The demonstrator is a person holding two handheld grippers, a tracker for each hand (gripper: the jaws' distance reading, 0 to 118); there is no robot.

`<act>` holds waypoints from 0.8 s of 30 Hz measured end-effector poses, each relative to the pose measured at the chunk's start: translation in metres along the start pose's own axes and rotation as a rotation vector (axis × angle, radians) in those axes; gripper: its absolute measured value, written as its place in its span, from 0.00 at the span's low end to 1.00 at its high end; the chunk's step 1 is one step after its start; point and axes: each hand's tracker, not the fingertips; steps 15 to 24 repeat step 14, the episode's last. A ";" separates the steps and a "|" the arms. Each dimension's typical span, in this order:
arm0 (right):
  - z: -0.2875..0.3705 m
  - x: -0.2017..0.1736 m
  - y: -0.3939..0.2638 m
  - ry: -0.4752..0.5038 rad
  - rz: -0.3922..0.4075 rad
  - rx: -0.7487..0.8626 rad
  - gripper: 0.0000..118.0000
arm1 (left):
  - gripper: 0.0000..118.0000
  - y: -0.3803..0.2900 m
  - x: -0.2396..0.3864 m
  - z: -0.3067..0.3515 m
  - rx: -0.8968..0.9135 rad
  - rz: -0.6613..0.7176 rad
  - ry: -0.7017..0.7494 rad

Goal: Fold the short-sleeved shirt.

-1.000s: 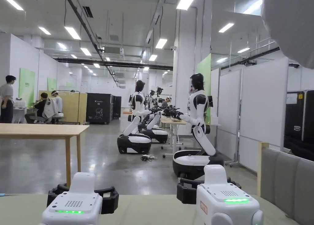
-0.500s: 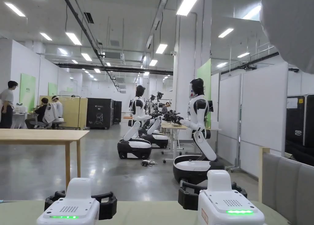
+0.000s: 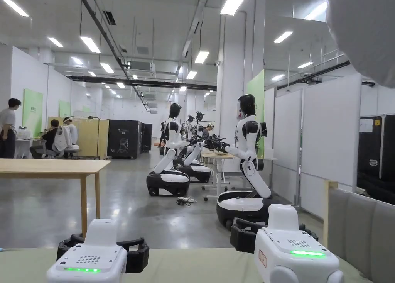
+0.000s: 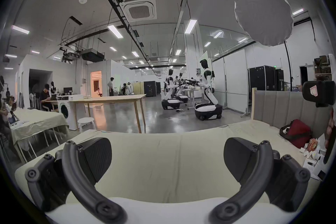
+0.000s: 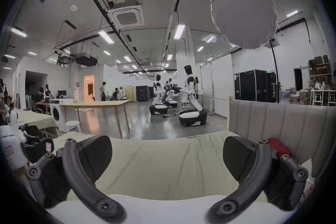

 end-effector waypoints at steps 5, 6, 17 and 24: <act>0.003 -0.003 0.000 0.016 -0.001 0.015 1.00 | 1.00 0.001 0.000 -0.001 -0.005 0.005 0.004; 0.003 -0.004 -0.001 0.021 0.005 0.016 1.00 | 1.00 0.001 0.000 -0.001 -0.006 0.005 0.001; 0.001 -0.009 -0.001 -0.085 -0.008 -0.075 1.00 | 1.00 -0.001 -0.002 -0.002 -0.010 0.000 0.006; 0.001 -0.009 -0.001 -0.085 -0.008 -0.075 1.00 | 1.00 -0.001 -0.002 -0.002 -0.010 0.000 0.006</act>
